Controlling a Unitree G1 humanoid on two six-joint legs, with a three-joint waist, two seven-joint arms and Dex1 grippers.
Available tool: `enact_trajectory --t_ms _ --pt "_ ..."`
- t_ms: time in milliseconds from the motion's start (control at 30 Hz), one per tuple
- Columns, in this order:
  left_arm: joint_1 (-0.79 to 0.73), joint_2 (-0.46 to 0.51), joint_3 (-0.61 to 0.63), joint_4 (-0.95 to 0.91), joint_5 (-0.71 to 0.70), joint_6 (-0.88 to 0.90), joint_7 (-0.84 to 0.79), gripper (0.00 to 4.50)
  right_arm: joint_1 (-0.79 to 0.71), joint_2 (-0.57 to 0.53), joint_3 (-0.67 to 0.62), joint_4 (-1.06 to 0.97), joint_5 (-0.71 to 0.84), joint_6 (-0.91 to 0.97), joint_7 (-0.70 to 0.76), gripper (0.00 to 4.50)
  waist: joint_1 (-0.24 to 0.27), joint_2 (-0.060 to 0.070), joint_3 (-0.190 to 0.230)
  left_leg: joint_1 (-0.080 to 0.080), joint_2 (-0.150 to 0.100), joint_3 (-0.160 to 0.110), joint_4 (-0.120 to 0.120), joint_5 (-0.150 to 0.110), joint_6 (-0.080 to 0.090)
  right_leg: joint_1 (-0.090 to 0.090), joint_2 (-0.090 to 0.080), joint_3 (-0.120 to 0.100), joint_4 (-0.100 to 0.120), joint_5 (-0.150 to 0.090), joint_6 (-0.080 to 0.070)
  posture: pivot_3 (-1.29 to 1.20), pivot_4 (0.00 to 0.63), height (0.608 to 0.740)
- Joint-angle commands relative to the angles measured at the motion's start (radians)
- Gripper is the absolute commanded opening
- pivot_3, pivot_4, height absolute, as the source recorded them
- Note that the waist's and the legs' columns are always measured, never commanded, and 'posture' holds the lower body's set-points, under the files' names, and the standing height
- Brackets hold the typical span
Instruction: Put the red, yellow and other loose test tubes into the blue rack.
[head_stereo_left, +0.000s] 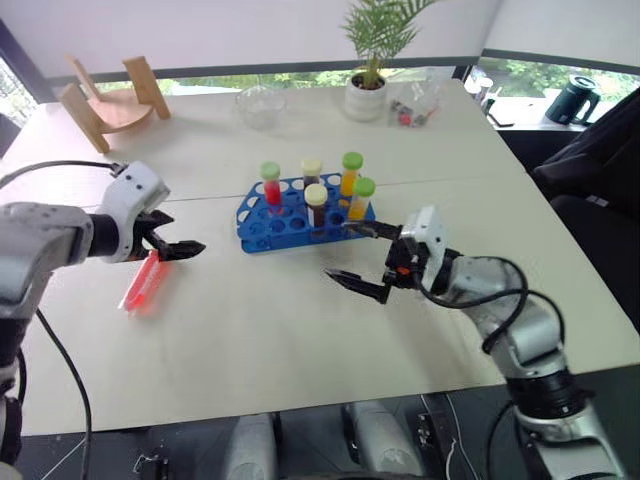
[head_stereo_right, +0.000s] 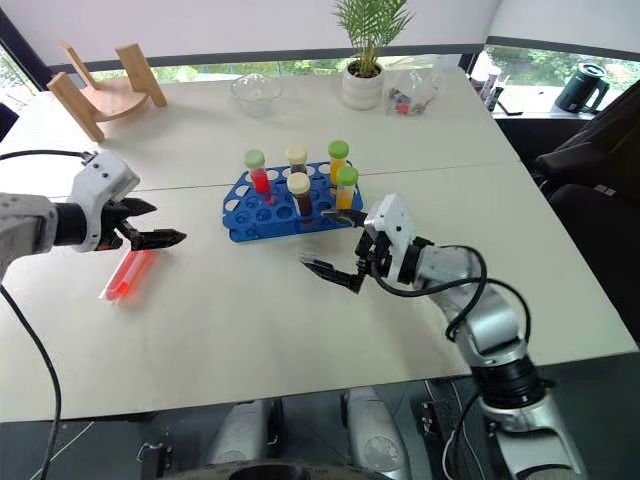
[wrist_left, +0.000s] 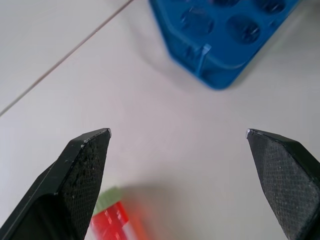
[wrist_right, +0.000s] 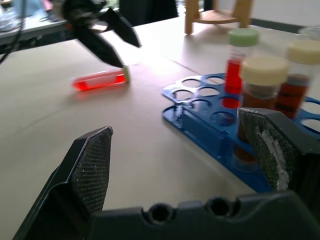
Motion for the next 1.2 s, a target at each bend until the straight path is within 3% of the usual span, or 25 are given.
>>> enact_trajectory --t_ms 33,233,533,633,800,833,967,1033,1100,1200 --pt "-0.129 0.008 -0.110 0.150 0.099 0.092 0.002 4.50 -0.095 -0.078 -0.038 -0.031 0.056 0.015 0.109 4.42 0.002 0.000 0.000 -0.001 0.000 0.000 0.001 0.000 0.000 0.000 0.000 0.000 0.000 0.000 0.000 0.00 0.150 0.740" --pt "-0.258 -0.029 -0.230 0.331 0.187 0.145 -0.020 4.50 -0.145 -0.085 -0.030 -0.048 0.074 0.040 0.121 4.42 0.004 -0.002 0.000 -0.002 -0.001 0.000 0.001 -0.001 0.001 0.000 -0.001 0.000 0.000 0.000 0.001 0.00 0.150 0.740" --pt "-0.221 -0.121 -0.240 0.413 0.217 0.164 -0.025 4.50 -0.131 -0.092 -0.045 -0.101 0.077 0.070 0.078 4.42 0.010 -0.002 0.000 -0.003 -0.001 0.000 0.002 -0.001 0.001 -0.001 -0.002 0.000 0.000 0.000 0.001 0.00 0.150 0.740" --pt "-0.200 -0.119 -0.233 0.413 0.218 0.179 -0.021 3.70 -0.128 -0.099 -0.052 -0.108 0.078 0.074 0.073 4.50 0.009 -0.002 0.000 -0.003 -0.001 0.000 0.002 -0.001 0.001 -0.001 -0.002 0.000 0.000 0.000 0.001 0.00 0.150 0.740" --pt "-0.166 -0.095 -0.201 0.366 0.208 0.240 -0.018 1.22 -0.120 -0.107 -0.062 -0.109 0.075 0.068 0.068 4.50 0.008 -0.002 0.000 -0.003 -0.001 0.000 0.002 -0.001 0.001 -0.001 -0.002 0.000 0.000 0.000 0.001 0.00 0.150 0.740" --pt "-0.158 -0.088 -0.193 0.356 0.205 0.251 -0.018 0.90 -0.118 -0.107 -0.064 -0.110 0.075 0.067 0.067 4.50 0.008 -0.002 0.000 -0.003 -0.001 0.000 0.002 -0.001 0.001 -0.001 -0.002 0.000 0.000 0.000 0.001 0.00 0.150 0.740" --pt "-0.129 -0.067 -0.150 0.315 0.194 0.280 -0.015 0.88 -0.121 -0.105 -0.072 -0.102 0.076 0.066 0.059 4.50 0.001 -0.002 0.000 -0.003 -0.001 0.000 0.002 -0.001 0.001 -0.001 -0.002 0.000 0.000 0.000 0.001 0.00 0.150 0.740" --pt "-0.166 -0.150 -0.018 0.315 0.155 0.265 0.033 0.88 -0.122 -0.106 -0.082 -0.093 0.072 0.058 0.056 4.50 0.002 -0.002 0.000 -0.003 -0.001 0.000 0.002 -0.001 0.001 -0.001 -0.002 0.000 0.001 0.000 0.001 0.00 0.150 0.740" --pt "-0.206 -0.328 0.199 0.241 0.043 0.077 0.081 0.88 -0.124 -0.096 -0.088 -0.095 0.071 0.069 0.033 4.50 0.025 -0.002 0.000 -0.003 -0.001 0.000 0.003 -0.001 0.001 -0.001 -0.003 -0.001 0.001 0.000 0.001 0.00 0.150 0.740" --pt "-0.218 -0.519 0.384 0.134 -0.086 -0.006 0.133 0.88 -0.117 -0.089 -0.092 -0.106 0.076 0.089 0.009 4.50 0.055 -0.004 0.000 -0.007 -0.001 -0.002 0.008 -0.001 0.001 0.000 -0.004 -0.003 0.001 0.000 0.001 0.00 0.150 0.740"
